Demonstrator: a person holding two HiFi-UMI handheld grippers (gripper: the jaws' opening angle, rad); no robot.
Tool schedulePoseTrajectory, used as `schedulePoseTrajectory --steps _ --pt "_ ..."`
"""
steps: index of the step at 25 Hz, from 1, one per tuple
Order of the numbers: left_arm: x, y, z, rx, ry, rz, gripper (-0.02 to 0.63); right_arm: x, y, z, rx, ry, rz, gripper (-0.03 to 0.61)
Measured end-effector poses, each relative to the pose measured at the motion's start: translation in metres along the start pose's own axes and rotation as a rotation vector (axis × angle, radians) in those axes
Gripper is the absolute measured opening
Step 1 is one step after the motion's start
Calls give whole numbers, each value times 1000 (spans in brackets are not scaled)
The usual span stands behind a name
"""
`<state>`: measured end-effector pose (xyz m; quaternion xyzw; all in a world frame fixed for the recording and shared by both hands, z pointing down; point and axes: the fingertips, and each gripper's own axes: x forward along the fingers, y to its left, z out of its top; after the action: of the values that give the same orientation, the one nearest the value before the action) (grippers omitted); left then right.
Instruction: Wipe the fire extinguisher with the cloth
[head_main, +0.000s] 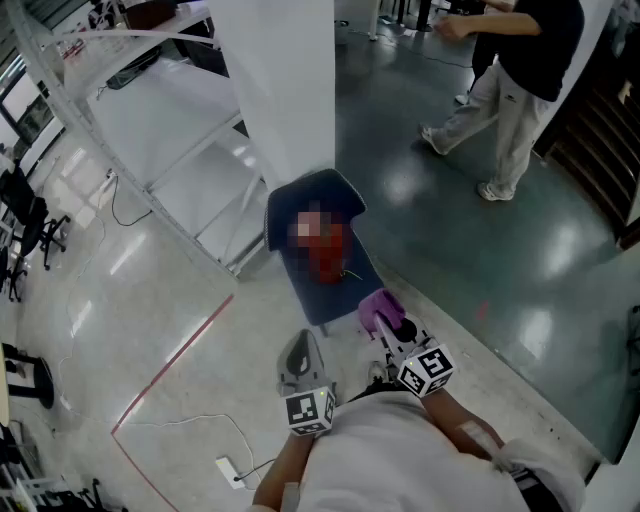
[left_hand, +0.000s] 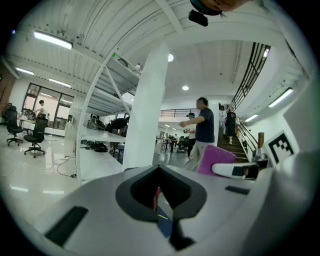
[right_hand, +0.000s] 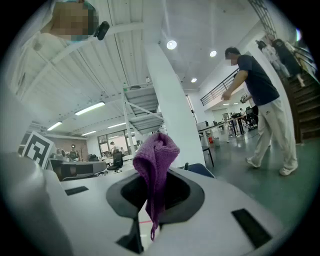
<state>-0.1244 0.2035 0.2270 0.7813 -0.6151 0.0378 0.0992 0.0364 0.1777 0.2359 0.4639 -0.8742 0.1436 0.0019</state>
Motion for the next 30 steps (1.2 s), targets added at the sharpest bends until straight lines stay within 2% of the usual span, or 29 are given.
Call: schedulePoseTrajectory --steps 22,30 --pt "-1 -9 -9 -14 28 4 5 -9 -4 -3 25 1 17 52" --pt "18 -15 -3 -36 11 92 5 -4 -33 2 22 16 68 52"
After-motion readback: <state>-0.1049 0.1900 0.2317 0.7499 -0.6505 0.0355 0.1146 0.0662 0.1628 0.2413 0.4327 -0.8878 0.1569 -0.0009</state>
